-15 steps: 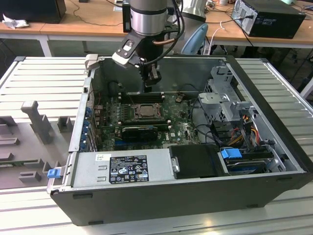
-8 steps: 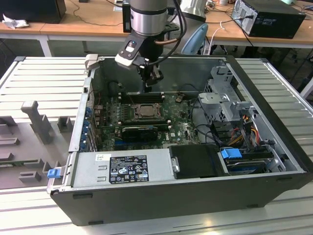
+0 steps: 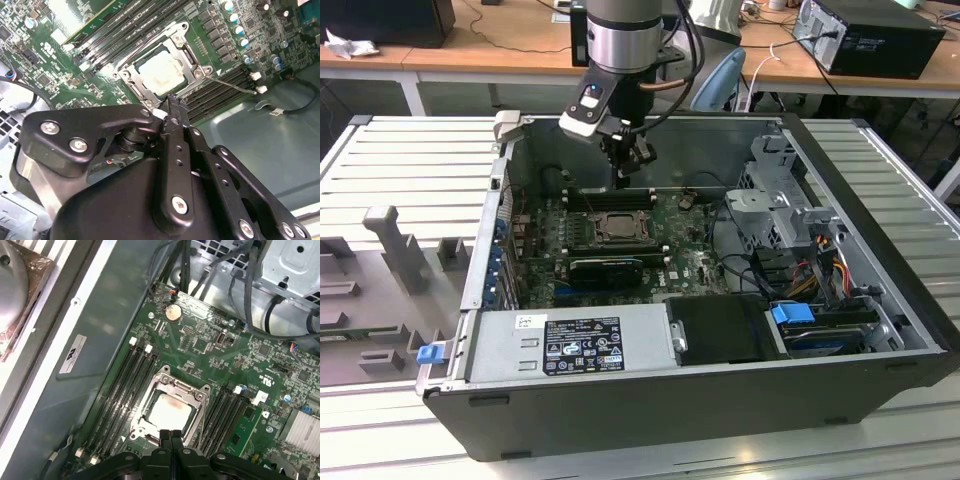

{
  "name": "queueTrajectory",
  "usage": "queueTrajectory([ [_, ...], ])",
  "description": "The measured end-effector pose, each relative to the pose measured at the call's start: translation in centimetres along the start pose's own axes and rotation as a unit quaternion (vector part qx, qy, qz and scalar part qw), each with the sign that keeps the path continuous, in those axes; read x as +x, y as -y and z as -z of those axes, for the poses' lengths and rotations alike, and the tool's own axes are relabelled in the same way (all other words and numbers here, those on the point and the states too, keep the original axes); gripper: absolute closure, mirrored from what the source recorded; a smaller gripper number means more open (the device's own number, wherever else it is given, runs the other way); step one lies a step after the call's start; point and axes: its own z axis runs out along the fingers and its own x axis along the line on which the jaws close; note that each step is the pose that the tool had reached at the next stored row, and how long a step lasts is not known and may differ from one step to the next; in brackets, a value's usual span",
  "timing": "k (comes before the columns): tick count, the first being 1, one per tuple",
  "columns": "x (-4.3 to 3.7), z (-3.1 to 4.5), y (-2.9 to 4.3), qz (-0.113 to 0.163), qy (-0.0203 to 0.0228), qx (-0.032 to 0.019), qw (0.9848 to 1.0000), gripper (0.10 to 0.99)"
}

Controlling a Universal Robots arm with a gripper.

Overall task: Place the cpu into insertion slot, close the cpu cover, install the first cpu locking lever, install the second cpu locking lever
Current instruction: 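Install the first cpu locking lever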

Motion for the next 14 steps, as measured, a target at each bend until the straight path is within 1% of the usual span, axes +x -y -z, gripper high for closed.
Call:
queueTrajectory([
  [4, 0.00, 0.00, 0.00, 0.019, -0.0007, 0.0003, 0.9998, 0.980],
  [6, 0.00, 0.00, 0.00, 0.031, -0.0011, 0.0006, 0.9995, 0.980],
  [14, 0.00, 0.00, 0.00, 0.060, -0.0020, 0.0011, 0.9982, 0.980],
])
